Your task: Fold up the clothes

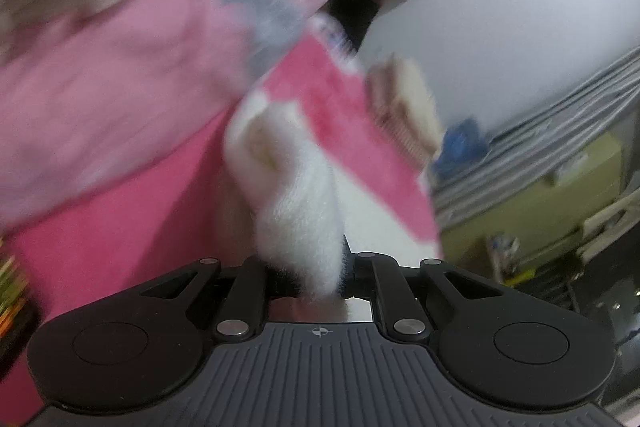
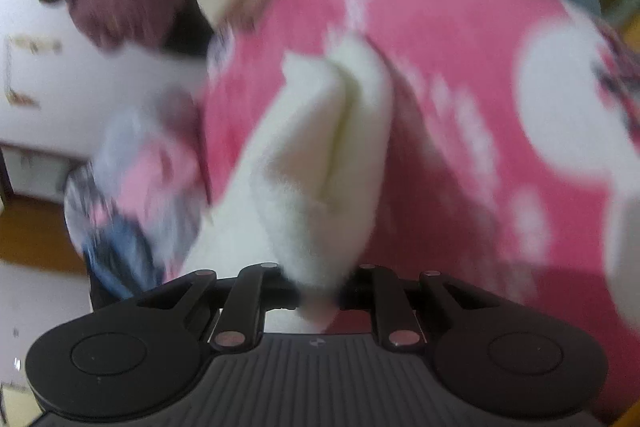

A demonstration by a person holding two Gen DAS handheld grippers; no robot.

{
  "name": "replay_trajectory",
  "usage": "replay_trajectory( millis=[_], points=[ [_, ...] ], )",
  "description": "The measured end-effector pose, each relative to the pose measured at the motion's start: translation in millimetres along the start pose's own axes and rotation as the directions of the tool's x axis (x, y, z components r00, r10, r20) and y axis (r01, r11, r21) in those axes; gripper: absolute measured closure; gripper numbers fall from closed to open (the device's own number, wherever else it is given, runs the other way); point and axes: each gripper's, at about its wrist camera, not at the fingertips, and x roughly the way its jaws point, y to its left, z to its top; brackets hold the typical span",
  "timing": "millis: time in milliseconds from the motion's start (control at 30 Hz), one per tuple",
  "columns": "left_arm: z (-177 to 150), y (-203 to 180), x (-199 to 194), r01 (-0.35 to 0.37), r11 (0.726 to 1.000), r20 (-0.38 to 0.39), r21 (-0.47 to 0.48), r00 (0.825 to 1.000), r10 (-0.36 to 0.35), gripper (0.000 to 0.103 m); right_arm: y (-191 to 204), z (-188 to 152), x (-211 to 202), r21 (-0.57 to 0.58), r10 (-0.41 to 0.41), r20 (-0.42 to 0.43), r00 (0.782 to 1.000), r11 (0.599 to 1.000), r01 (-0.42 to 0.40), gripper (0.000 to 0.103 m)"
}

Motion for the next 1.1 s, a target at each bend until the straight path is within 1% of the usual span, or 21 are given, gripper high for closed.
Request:
replay_trajectory(
  millis=[33, 67, 100, 133, 167, 200, 267, 300, 333, 433, 533, 600, 700, 767, 800, 867, 900, 967, 1000, 1067, 1100],
  points=[
    [-5.7, 8.3, -0.2, -0.026, 1.0, -0.051, -0.007, 0.998, 0.025, 0.088, -0.8, -5.0, -0.5, -0.009, -0.051, -0.032, 0.998, 0.999, 0.051, 0.083],
    [-9.4, 14.5, -0.3, -0.05, 0.999, -0.084, -0.015, 0.995, 0.048, 0.084, -0.2, -8.5, 0.2, -0.029, -0.121, -0.054, 0.991, 0.992, 0.119, 0.078],
    [-11.3, 19.1, -0.1, -0.071, 0.997, -0.102, -0.023, 0.992, 0.069, 0.083, 0.4, -11.9, 0.9, -0.05, -0.19, -0.076, 0.979, 0.981, 0.187, 0.074],
    [-13.2, 23.6, 0.0, -0.093, 0.995, -0.12, -0.031, 0.989, 0.089, 0.083, 2.7, -14.2, 1.1, -0.084, -0.26, -0.081, 0.962, 0.964, 0.254, 0.074],
    [-12.9, 23.2, -1.9, -0.099, 0.995, -0.12, -0.019, 0.988, 0.096, 0.08, 6.8, -15.5, -1.3, -0.121, -0.301, -0.069, 0.951, 0.949, 0.291, 0.069],
    [-10.6, 18.6, -5.6, -0.092, 0.996, -0.106, 0.011, 0.99, 0.092, 0.077, 11.3, -16.6, -5.6, -0.152, -0.317, -0.052, 0.947, 0.94, 0.307, 0.066],
    [-6.2, 3.5, -12.9, -0.096, 0.991, -0.09, 0.096, 0.99, 0.105, 0.073, 21.7, -18.0, -19.9, -0.199, -0.333, -0.003, 0.943, 0.924, 0.325, 0.064],
    [-4.8, -4.9, -15.6, -0.107, 0.984, -0.086, 0.139, 0.989, 0.12, 0.07, 27.1, -18.6, -27.8, -0.219, -0.337, 0.023, 0.941, 0.917, 0.334, 0.063],
    [-4.5, -12.9, -16.2, -0.122, 0.976, -0.086, 0.181, 0.986, 0.14, 0.069, 33.2, -18.4, -35.6, -0.237, -0.345, 0.056, 0.937, 0.907, 0.348, 0.063],
    [-3.8, -36.7, -11.6, -0.148, 0.94, -0.083, 0.308, 0.98, 0.182, 0.069, 52.1, -14.4, -51.3, -0.294, -0.366, 0.169, 0.915, 0.867, 0.401, 0.063],
    [-0.1, -61.6, 1.9, -0.162, 0.887, -0.088, 0.433, 0.971, 0.22, 0.068, 69.2, -4.8, -50.8, -0.365, -0.361, 0.259, 0.896, 0.822, 0.437, 0.063],
    [-2.5, -62.0, -3.5, -0.171, 0.849, -0.116, 0.5, 0.958, 0.262, 0.068, 82.0, 0.2, -40.8, -0.41, -0.355, 0.292, 0.888, 0.793, 0.451, 0.063],
    [-6.2, -54.4, -17.7, -0.186, 0.794, -0.157, 0.579, 0.93, 0.333, 0.068, 98.4, 0.8, -24.8, -0.488, -0.338, 0.332, 0.881, 0.738, 0.467, 0.063],
    [-1.9, -44.2, -30.9, -0.234, 0.773, -0.156, 0.59, 0.906, 0.393, 0.068, 105.0, 0.9, -14.4, -0.526, -0.329, 0.349, 0.878, 0.706, 0.473, 0.063],
    [1.3, -40.2, -37.5, -0.26, 0.767, -0.145, 0.587, 0.898, 0.415, 0.068, 106.1, 2.1, -9.2, -0.535, -0.327, 0.353, 0.876, 0.698, 0.476, 0.063],
    [7.4, -33.8, -50.8, -0.302, 0.761, -0.113, 0.574, 0.891, 0.439, 0.068, 107.6, 4.9, 0.6, -0.551, -0.318, 0.36, 0.877, 0.686, 0.475, 0.063],
    [10.9, -32.7, -55.9, -0.313, 0.764, -0.093, 0.565, 0.895, 0.436, 0.068, 107.9, 6.6, 5.4, -0.557, -0.307, 0.361, 0.881, 0.686, 0.468, 0.063],
    [19.3, -35.7, -52.1, -0.295, 0.786, -0.053, 0.543, 0.922, 0.382, 0.068, 111.1, 9.4, 17.2, -0.571, -0.284, 0.36, 0.889, 0.686, 0.451, 0.063],
    [23.5, -39.8, -41.6, -0.281, 0.795, -0.039, 0.537, 0.933, 0.356, 0.068, 113.0, 10.8, 23.3, -0.579, -0.271, 0.359, 0.893, 0.686, 0.441, 0.063],
    [31.2, -49.1, -15.2, -0.258, 0.808, -0.017, 0.53, 0.949, 0.315, 0.067, 121.4, 12.6, 39.0, -0.607, -0.255, 0.359, 0.898, 0.668, 0.432, 0.063],
    [35.8, -53.9, 1.0, -0.253, 0.813, -0.01, 0.525, 0.953, 0.303, 0.063, 126.3, 13.5, 47.4, -0.622, -0.248, 0.358, 0.9, 0.656, 0.428, 0.063]
  ],
)
